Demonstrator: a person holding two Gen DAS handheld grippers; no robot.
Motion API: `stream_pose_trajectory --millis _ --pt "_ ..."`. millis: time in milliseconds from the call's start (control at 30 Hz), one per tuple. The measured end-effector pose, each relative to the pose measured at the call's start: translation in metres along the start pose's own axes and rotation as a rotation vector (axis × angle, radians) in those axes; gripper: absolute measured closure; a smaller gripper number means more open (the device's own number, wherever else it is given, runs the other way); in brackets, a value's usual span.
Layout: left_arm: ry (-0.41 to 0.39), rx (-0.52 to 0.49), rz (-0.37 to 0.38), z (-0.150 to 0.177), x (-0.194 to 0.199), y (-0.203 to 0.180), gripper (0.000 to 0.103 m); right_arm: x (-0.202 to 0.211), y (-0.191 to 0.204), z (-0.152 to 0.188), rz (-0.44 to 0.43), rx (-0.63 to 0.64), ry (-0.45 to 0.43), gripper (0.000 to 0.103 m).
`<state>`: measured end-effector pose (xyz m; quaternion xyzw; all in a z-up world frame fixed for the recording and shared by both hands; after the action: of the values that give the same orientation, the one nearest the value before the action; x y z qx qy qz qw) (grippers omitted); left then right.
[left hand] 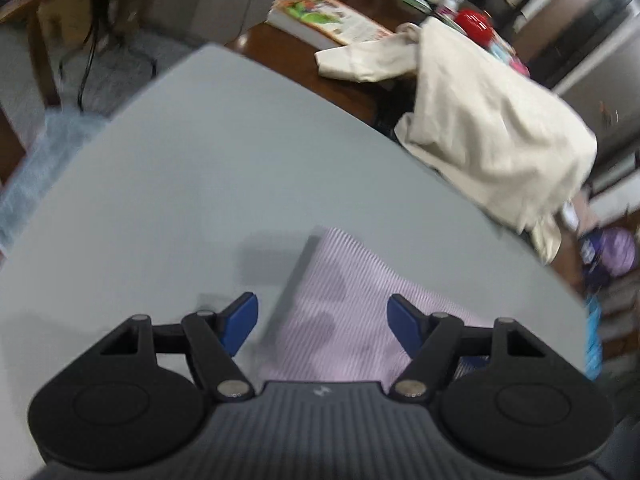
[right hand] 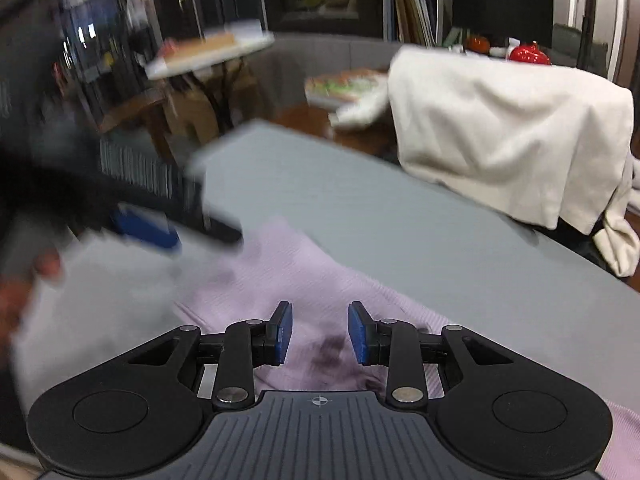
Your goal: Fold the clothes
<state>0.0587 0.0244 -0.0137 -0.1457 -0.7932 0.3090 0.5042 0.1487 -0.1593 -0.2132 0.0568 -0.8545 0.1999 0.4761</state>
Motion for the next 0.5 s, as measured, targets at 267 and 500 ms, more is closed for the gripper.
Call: stream_pose_trajectory --millis 267,500 --pt "0.075 -0.101 0.023 0.005 -0.036 -0.011 0.019 0.020 -0.056 0.055 0.117 -0.176 0.103 0.071" --pt "0.097 -0.152 0.020 0.010 -0.036 -0.014 0.017 0.063 -0.037 0.008 0.100 -0.190 -0.102 0.071"
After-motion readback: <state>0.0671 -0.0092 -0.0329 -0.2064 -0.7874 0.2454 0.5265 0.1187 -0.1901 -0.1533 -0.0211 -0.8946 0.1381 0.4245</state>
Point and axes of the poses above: each gripper's, at about its wrist camera, not at the fingertips, and x roughly against the way its jaws point, y to its left, z to its underside, the point moved 6 cm from there along -x, roughly the way its jaws point, and after that the axes turned 13 degrees about z, right-handed, at the moved point
